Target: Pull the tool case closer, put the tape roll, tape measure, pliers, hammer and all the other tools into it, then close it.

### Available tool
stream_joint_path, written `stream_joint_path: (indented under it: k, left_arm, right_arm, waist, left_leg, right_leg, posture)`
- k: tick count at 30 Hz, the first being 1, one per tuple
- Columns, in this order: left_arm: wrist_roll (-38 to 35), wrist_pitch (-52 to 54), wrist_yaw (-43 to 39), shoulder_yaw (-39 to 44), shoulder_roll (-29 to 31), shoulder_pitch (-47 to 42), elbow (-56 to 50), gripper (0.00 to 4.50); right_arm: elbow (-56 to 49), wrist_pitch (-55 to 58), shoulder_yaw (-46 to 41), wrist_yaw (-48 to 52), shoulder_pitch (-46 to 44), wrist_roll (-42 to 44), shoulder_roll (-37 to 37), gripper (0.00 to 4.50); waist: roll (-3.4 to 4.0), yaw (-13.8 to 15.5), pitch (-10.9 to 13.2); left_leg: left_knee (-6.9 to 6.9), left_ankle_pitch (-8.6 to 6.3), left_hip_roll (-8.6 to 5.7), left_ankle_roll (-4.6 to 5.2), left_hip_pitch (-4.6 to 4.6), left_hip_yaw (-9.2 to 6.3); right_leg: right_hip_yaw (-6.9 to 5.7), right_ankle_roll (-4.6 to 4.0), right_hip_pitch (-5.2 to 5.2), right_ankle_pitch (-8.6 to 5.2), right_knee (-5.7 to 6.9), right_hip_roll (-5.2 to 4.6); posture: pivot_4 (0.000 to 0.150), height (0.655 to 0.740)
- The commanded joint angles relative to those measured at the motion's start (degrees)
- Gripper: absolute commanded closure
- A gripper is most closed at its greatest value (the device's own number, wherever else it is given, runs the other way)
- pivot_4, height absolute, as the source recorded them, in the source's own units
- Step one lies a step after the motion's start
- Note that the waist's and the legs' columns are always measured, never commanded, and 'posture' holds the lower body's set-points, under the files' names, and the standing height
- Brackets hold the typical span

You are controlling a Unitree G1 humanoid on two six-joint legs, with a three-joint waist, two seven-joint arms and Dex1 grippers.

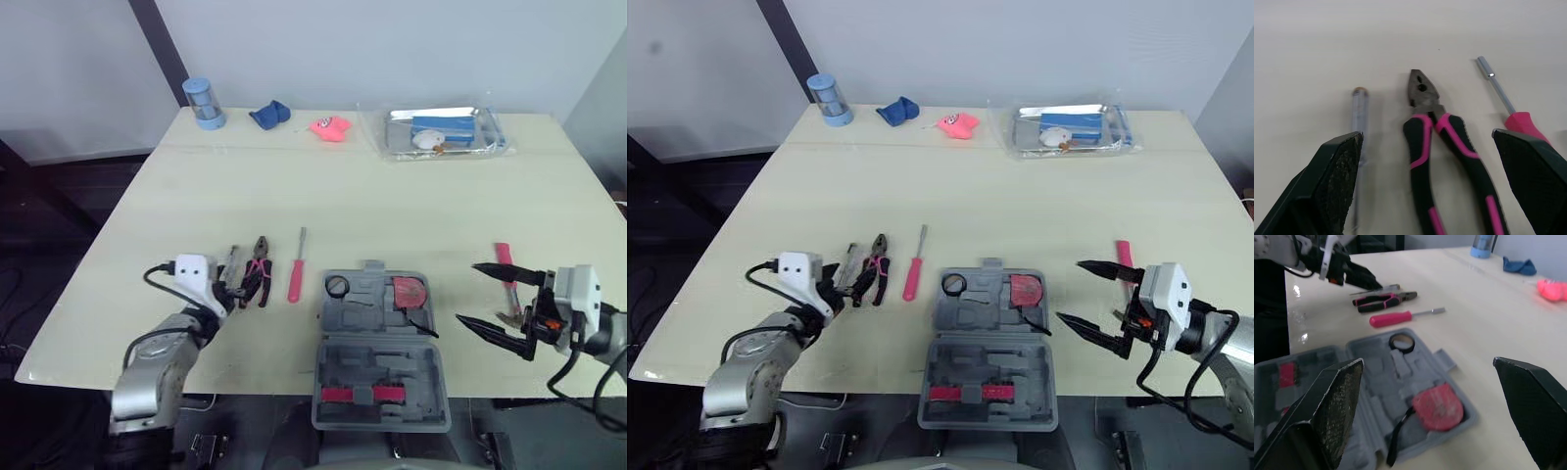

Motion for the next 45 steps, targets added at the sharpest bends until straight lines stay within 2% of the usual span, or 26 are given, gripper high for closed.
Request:
stream_joint_path:
  k: [1,9,21,33,36,39,45]
  left_arm:
    - [2.3,1.3,1.9,-1.9,-0.6,-2.6,1.1,0.0]
    - [4.8,6.3,7.7,-2.9,-4.2,-8.8,5.3,0.0]
    - [3.9,12.6,12.6,0.0,-8.7,-10.4,4.4,0.0]
    - [8.2,12.9,14.2,-1.5,-8.0,-12.3,8.4,0.0]
    - [8.6,13.3,14.6,-1.1,-8.2,-12.8,9.0,0.76]
    - [9.0,13.5,14.4,-1.2,-8.1,-13.1,9.3,2.07]
    - [8.3,12.8,13.1,-1.3,-8.6,-13.8,8.2,2.07]
  right_arm:
    - [-0.4,-0.2,0.6,0.4,-2.5,-0.3,-0.7,0.02]
    - [-0.6,0.2,2.4,0.7,-5.5,-0.6,-0.7,0.02]
    - [1.7,1.4,4.9,2.3,-11.8,-2.1,-1.8,0.02]
    - [3.5,0.7,6.3,3.2,-14.5,-2.3,-0.7,0.02]
    - [4.0,0.3,6.6,3.5,-14.9,-2.7,-0.7,0.0]
    - [4.5,0.0,6.8,3.7,-15.2,-3.0,-0.5,0.0]
    - [5.3,-0.7,6.8,4.2,-15.7,-3.2,-0.1,0.0]
  waist:
    - [0.0,0.0,0.0]
    - [-0.01,0.1,0.0]
    - [-0.01,0.1,0.0]
    - [0.0,0.1,0.0]
    - [0.0,0.0,0.0]
    - [0.0,0.0,0.0]
    - [0.01,0.1,0.0]
  left_leg:
    - [0.0,0.0,0.0,0.0,0.0,-0.02]
    - [0.03,0.0,-0.04,-0.01,-0.04,-0.07]
    - [0.05,0.01,-0.07,-0.01,-0.04,-0.1]
    - [0.06,0.01,-0.09,-0.02,-0.04,-0.13]
    - [0.06,0.01,-0.09,-0.02,-0.03,-0.13]
    - [0.06,0.01,-0.1,-0.02,-0.04,-0.13]
    - [0.06,0.02,-0.1,-0.02,-0.03,-0.14]
  right_leg:
    - [-0.02,0.0,0.0,0.0,0.0,0.0]
    - [-0.08,0.0,0.0,0.0,0.0,-0.03]
    - [-0.1,0.01,0.01,0.01,0.01,-0.07]
    - [-0.13,0.01,0.01,0.01,0.01,-0.08]
    - [-0.13,0.01,0.01,0.01,0.02,-0.08]
    - [-0.13,0.01,0.01,0.01,0.02,-0.08]
    - [-0.14,0.01,0.01,0.01,0.04,-0.09]
  posture:
    - [0.15,0.74]
    - [0.15,0.74]
    - [0.15,0.74]
    - [0.15,0.74]
    - [0.15,0.74]
    - [0.15,0.74]
    - [0.15,0.74]
